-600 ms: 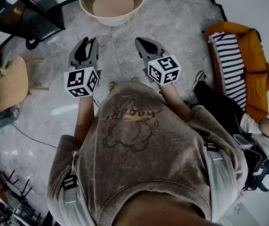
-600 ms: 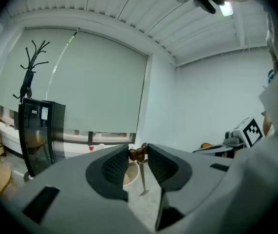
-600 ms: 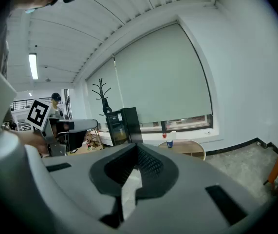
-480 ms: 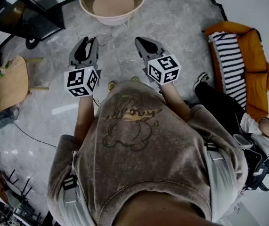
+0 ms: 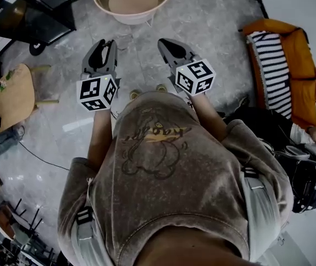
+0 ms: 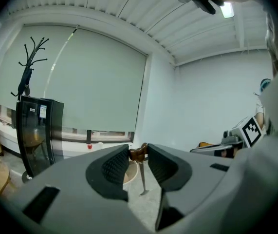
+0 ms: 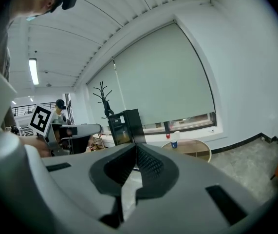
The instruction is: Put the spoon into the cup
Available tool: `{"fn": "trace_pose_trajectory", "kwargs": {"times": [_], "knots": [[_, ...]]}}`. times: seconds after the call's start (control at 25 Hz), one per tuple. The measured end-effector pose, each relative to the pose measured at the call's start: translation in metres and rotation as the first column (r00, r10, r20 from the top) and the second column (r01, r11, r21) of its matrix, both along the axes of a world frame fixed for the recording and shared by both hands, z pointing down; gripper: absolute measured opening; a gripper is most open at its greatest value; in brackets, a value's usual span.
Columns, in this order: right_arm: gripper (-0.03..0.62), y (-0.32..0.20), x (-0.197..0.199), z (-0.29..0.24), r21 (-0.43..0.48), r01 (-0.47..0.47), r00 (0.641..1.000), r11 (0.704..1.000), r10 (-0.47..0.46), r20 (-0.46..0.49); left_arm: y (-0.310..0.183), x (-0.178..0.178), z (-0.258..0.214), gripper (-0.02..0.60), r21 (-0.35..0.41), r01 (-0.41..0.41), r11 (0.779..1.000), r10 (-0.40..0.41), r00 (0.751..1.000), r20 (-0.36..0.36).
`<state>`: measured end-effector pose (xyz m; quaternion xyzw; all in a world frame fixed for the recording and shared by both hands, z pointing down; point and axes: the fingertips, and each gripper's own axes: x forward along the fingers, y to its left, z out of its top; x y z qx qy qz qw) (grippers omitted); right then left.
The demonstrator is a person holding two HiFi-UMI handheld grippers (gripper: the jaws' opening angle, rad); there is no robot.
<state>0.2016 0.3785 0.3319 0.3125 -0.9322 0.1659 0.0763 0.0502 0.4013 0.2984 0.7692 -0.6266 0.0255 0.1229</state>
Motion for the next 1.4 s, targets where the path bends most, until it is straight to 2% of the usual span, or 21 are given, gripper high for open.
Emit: {"fn": "trace_pose_trajectory", "kwargs": {"times": [0.56, 0.96, 1.4], "knots": [[0.020, 0.022, -0.031, 0.016, 0.000, -0.060, 0.998, 0.998, 0.060, -0.024, 0.006, -0.025, 0.012, 0.133, 0.009, -0.121, 0.993, 0.121, 0.993, 0.001], [0.020, 0.001, -0.049, 0.021, -0.002, -0.069, 0.997, 0.998, 0.069, -0.027, -0.016, -0.040, 0.022, 0.133, -0.008, -0.134, 0.991, 0.134, 0.991, -0.002], [0.020, -0.046, -0.061, 0.038, -0.030, -0.060, 0.998, 0.998, 0.059, -0.020, -0.065, -0.047, 0.029, 0.133, -0.012, -0.128, 0.992, 0.127, 0.992, -0.005]]}}
